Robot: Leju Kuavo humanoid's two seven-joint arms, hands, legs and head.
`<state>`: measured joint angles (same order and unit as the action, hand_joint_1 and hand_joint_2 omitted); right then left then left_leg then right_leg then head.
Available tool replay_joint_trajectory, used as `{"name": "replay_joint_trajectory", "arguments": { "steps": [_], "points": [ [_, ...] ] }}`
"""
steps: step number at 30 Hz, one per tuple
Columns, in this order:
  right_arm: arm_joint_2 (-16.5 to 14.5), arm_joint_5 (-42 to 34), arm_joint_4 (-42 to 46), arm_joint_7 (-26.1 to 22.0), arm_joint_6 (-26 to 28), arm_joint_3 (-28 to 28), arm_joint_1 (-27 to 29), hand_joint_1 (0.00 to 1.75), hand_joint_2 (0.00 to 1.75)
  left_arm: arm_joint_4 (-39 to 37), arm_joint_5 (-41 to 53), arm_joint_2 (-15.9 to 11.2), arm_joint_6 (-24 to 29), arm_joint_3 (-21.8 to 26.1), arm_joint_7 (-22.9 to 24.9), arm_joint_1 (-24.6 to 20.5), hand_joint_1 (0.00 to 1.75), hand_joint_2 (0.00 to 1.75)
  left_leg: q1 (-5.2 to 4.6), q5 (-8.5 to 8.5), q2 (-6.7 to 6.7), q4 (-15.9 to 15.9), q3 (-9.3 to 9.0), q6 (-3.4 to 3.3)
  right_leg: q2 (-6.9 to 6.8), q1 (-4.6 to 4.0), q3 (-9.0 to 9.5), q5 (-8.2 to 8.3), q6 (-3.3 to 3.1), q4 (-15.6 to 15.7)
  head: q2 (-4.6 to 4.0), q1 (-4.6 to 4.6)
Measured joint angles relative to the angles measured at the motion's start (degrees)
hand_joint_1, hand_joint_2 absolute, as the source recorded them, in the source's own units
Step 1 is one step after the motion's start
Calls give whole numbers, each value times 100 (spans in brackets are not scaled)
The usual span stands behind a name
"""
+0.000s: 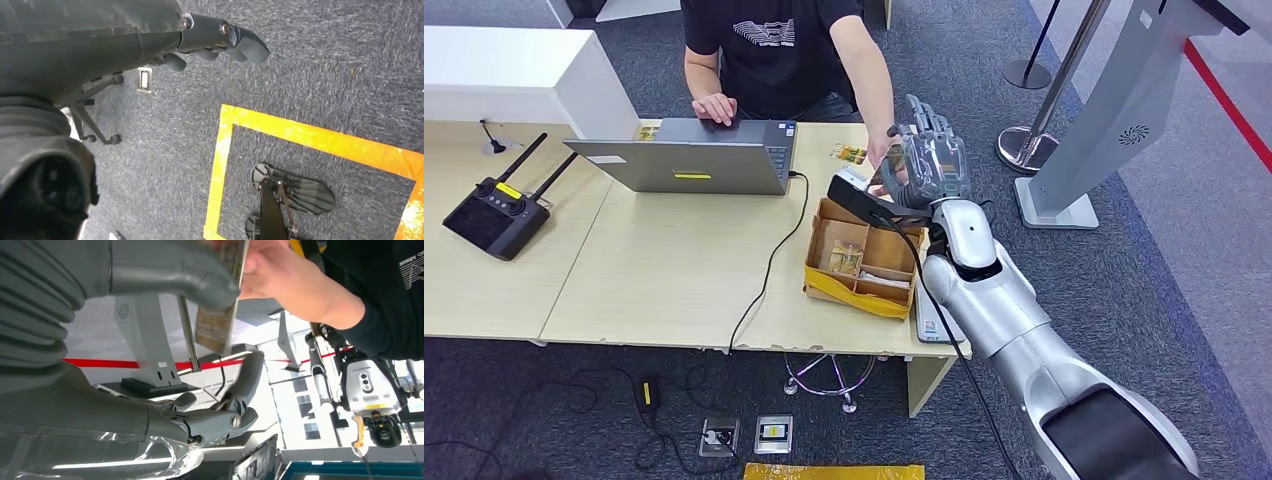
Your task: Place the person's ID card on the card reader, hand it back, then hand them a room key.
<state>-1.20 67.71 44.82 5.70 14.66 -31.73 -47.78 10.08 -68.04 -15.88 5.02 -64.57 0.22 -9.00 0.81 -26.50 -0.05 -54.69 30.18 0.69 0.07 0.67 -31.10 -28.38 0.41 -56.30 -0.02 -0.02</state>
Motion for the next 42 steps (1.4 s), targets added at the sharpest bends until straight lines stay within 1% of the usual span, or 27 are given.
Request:
{"name": "replay_joint_trajectory", "arguments": {
  "steps": [13, 17, 20, 22, 24, 29, 32, 35, 39, 40, 42],
  "points": [
    [9, 213, -110, -37, 125, 137, -45, 0, 0, 0, 3, -14, -19, -46, -15, 0, 0, 0, 0, 0, 0, 0, 0, 0, 0, 0, 0, 0, 0, 0, 0, 0],
    [21, 240, -119, -123, 254, 231, -138, 0, 0, 0, -34, -14, -10, -57, -39, 0, 0, 0, 0, 0, 1, -1, 0, 0, 0, 0, -2, 0, 0, 0, 0, 0],
    [103, 209, -155, -284, 494, 367, -245, 0, 0, 0, -110, -12, 23, -82, -85, 2, 0, 0, 0, 0, 0, -6, 0, 0, 0, 0, -4, 0, 0, 0, 0, 1],
    [228, 45, -194, -405, 504, 501, -352, 0, 0, 0, -166, -13, 42, -90, -95, 3, 0, 0, 0, 0, 0, -11, 1, 0, -2, 0, -4, 0, 0, 0, 0, 1],
    [409, -347, -271, -534, 311, 692, -475, 0, 0, -2, -224, -15, 48, -99, -93, 5, 0, 0, 0, 0, -4, -16, 3, 0, -6, 0, -3, 0, 0, 0, 0, 1],
    [1046, -1790, -681, -821, -241, 1402, -711, 0, 0, -30, -381, -14, 98, -131, -79, 25, 0, 0, -1, -1, -13, -32, 19, -2, -12, 2, -3, 3, 4, 0, 0, 0],
    [1358, -2101, -901, -935, -329, 1753, -734, 0, 0, -33, -421, -12, 118, -131, -79, 31, 0, 0, -2, -2, -12, -36, 28, -3, -11, 4, -7, 5, 8, 0, 0, 0],
    [1516, -2134, -1084, -943, -330, 2000, -761, 0, 0, -34, -433, -11, 123, -133, -79, 26, 0, 0, -1, -5, -1, -37, 27, -3, -3, 4, -12, 6, 8, -2, 0, 1],
    [1615, -2228, -1210, -868, -328, 2185, -765, 0, 0, -35, -439, -8, 119, -133, -79, 13, 0, 0, 1, -6, 4, -38, 26, -4, 0, 3, -25, 6, 7, -9, 0, 4],
    [1646, -2365, -1246, -805, -329, 2240, -764, 0, 0, -35, -446, -8, 111, -133, -78, 10, 0, 0, 1, -5, -1, -39, 26, -4, -4, 2, -28, 6, 7, -10, 0, 3],
    [1780, -2885, -1340, -701, -332, 2414, -759, 0, 0, -38, -470, -10, 98, -133, -48, 11, 0, 0, 1, -4, -16, -41, 31, -4, -19, 1, -30, 5, 6, -10, 0, 3]
  ]
}}
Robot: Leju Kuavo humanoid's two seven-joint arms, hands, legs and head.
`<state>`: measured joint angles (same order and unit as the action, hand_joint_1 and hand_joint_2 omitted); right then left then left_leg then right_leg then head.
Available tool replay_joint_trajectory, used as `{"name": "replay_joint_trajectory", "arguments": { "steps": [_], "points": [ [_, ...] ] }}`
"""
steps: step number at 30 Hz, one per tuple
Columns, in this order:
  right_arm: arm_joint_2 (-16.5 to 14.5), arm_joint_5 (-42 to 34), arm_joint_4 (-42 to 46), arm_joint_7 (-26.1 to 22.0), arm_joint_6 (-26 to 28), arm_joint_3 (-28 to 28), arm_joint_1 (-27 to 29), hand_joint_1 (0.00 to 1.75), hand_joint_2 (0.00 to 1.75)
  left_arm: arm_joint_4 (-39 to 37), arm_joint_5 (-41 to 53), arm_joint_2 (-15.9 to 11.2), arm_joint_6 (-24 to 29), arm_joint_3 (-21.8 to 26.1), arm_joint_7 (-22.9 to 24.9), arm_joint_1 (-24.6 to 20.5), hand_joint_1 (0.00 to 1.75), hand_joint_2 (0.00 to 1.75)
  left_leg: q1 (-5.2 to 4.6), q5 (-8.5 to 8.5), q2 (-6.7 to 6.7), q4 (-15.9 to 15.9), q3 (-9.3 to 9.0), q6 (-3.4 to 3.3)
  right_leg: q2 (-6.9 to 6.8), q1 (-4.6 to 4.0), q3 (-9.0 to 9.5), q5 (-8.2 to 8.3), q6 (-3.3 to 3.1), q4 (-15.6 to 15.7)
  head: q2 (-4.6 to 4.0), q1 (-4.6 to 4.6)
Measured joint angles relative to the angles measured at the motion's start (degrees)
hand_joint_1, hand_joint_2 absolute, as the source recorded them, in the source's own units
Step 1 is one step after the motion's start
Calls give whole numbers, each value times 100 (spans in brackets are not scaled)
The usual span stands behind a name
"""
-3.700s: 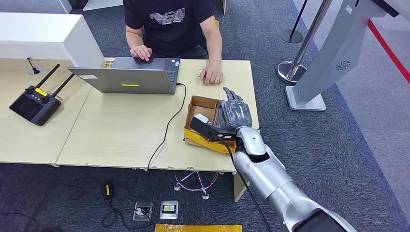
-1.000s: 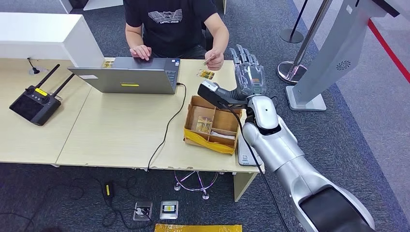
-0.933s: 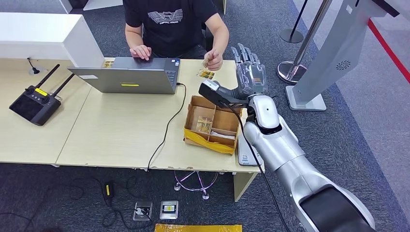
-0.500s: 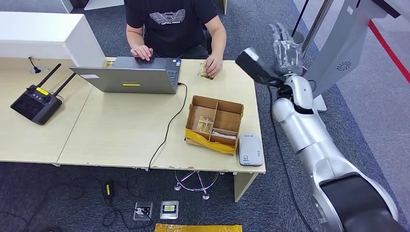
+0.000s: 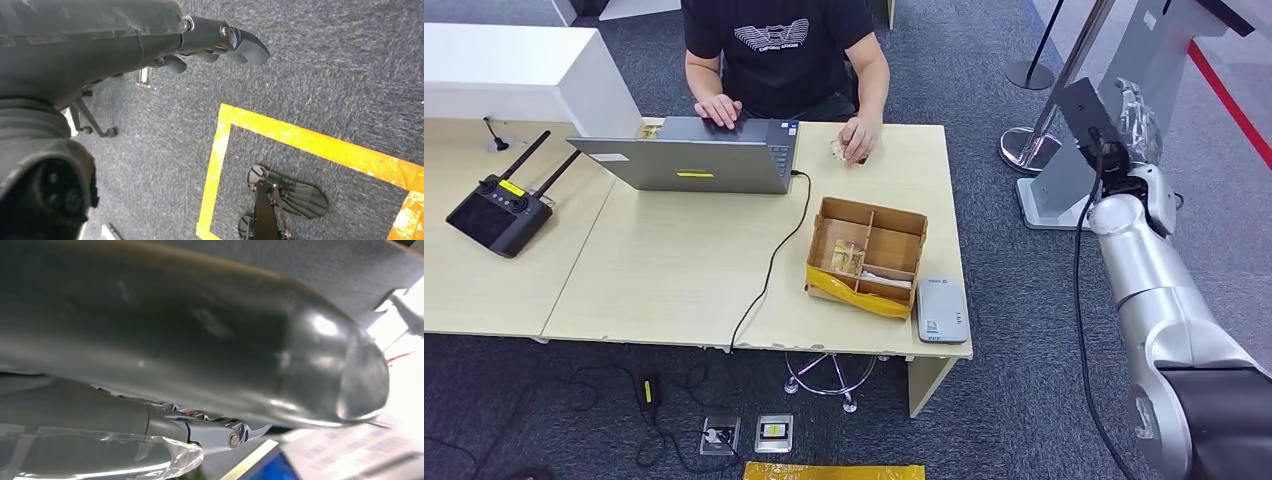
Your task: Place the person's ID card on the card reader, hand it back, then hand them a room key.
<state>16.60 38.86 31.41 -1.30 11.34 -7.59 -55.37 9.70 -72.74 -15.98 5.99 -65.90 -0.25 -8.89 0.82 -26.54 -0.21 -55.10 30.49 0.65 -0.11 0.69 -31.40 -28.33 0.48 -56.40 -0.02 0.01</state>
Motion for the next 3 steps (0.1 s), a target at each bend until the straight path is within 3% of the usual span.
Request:
{"name": "replay_joint_trajectory", "arguments": {
  "steps": [3],
  "points": [
    [275, -717, -139, -28, 4, 315, 36, 0, 0, -12, -37, -12, 3, -2, 91, 14, 0, 0, -1, 1, -11, -2, 8, 0, -10, 0, 0, 0, 0, 0, 0, -3]
  ]
}}
